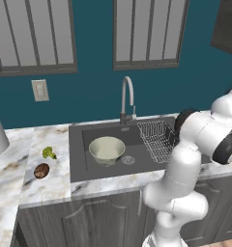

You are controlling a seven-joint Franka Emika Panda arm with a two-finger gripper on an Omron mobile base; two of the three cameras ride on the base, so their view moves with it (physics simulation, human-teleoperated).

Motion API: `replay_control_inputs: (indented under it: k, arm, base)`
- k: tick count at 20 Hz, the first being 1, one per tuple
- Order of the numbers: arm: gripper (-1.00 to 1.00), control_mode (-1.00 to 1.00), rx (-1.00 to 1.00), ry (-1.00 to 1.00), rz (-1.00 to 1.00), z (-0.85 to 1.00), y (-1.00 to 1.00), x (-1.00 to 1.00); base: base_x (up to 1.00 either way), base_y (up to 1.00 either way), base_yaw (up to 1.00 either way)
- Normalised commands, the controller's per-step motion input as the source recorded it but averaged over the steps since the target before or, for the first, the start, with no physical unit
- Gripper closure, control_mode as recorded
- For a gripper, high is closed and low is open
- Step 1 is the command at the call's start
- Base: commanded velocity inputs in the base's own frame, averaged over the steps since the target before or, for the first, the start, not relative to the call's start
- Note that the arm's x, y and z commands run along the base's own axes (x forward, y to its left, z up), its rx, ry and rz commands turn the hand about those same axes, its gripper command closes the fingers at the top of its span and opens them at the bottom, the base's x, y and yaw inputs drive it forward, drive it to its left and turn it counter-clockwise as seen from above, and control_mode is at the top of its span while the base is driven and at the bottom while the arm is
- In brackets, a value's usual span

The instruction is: Remove the broccoli and potato from the sink. Then move the bowl and cup from the counter to the sink for washing.

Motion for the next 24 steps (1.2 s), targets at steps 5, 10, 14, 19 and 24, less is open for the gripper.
replay_control_inputs:
  k: [5, 10, 14, 19, 24]
  arm:
    - [1.00, -1.00, -0.11, 0.00, -0.05, 0.26, 0.38, -0.08]
    - [1.00, -1.00, -0.12, 0.00, -0.06, 0.33, 0.35, -0.02]
    - [1.00, -1.00, -0.12, 0.00, -0.05, 0.26, 0.41, -0.09]
    - [1.00, -1.00, -0.10, 0.00, -0.02, 0.17, 0.41, -0.13]
    - [1.00, -1.00, -0.09, 0.00, -0.02, 0.14, 0.40, -0.06]
  base:
    - [0.00, 0.00, 0.00]
    - [0.00, 0.00, 0.00]
    - [0.00, 0.00, 0.00]
    - [0.00, 0.00, 0.00]
    - [0.00, 0.00, 0.00]
